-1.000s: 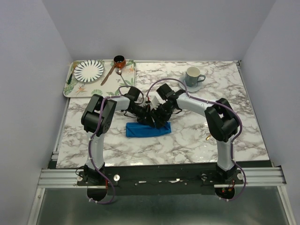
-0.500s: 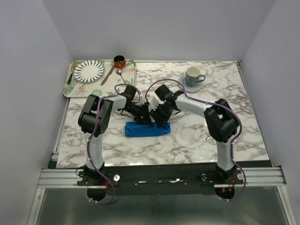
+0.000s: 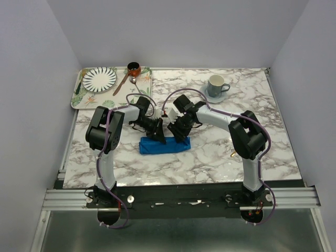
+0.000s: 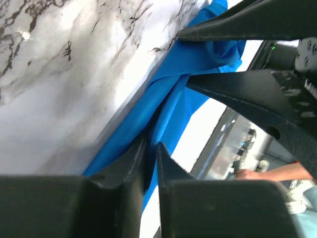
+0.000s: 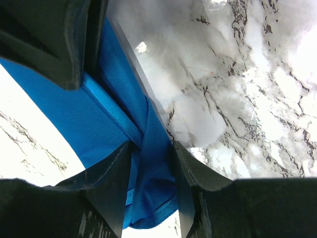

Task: Fold the napkin into a case and place the utensils inside
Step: Stuff the top corner of the smaller-rectangle-folded napkin at the center of the board.

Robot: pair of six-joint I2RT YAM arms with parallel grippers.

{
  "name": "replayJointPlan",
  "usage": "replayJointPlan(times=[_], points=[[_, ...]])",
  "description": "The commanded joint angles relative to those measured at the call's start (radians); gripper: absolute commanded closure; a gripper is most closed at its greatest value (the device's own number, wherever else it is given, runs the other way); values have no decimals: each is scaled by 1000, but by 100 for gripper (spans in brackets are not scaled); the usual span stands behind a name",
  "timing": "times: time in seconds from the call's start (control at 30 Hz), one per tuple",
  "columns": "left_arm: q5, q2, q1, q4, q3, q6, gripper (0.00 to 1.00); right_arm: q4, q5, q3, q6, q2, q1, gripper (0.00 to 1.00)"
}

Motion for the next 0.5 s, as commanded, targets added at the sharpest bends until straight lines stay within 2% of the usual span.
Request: replayJointPlan(times=[0.0, 0.13, 0.47], points=[[-15, -20, -1, -16, 21, 27, 87, -36, 7, -5, -30, 51, 4, 53], [-18, -27, -6, 0, 33, 4, 100, -32, -28, 6, -47, 45, 9, 53], [19, -38, -6, 31, 64, -30, 100, -16, -65, 10, -73, 40, 19, 57]])
